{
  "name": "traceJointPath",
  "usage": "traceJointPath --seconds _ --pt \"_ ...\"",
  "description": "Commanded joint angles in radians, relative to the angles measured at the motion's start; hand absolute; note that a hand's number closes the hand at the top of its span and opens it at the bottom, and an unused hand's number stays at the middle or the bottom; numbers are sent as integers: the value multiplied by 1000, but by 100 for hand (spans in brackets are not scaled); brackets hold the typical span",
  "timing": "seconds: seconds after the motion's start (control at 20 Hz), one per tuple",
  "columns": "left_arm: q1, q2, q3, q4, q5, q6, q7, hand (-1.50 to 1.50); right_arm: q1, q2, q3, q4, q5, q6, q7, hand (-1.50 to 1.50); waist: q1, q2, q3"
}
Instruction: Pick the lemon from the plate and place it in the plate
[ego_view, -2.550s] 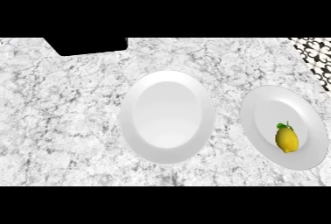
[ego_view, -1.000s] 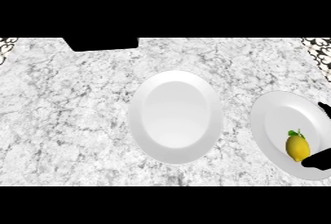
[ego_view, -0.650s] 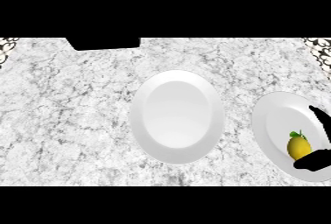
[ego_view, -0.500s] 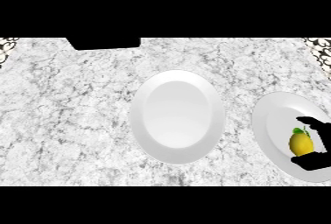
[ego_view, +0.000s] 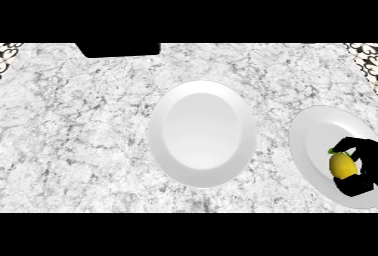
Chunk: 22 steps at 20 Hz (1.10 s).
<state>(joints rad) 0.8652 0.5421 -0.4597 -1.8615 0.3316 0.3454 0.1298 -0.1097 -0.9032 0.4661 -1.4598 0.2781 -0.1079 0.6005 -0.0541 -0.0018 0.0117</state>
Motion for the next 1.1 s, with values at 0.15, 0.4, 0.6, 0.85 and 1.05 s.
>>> traceJointPath --seconds 0.15,0.4,0.6,0.85,1.05 --pt "-272 -83 68 -74 13 3 -44 0 -55 19 -47 -27 81 -140 -58 150 -46 -8 -14" --pt "-174 -30 15 -100 -15 -7 -54 0 -167 293 153 -243 195 -191 53 150 39 -28 -24" --pt "-174 -23 8 -83 -23 -6 -55 0 -259 409 205 -290 307 -251 126 150 44 -47 -33" --pt "-186 -25 22 -86 -6 6 -54 0 -330 570 241 -293 444 -329 254 150 3 -49 -31" --pt "-179 -40 26 -87 12 25 -61 0 -339 698 256 -270 567 -410 360 150 -37 -48 -26"
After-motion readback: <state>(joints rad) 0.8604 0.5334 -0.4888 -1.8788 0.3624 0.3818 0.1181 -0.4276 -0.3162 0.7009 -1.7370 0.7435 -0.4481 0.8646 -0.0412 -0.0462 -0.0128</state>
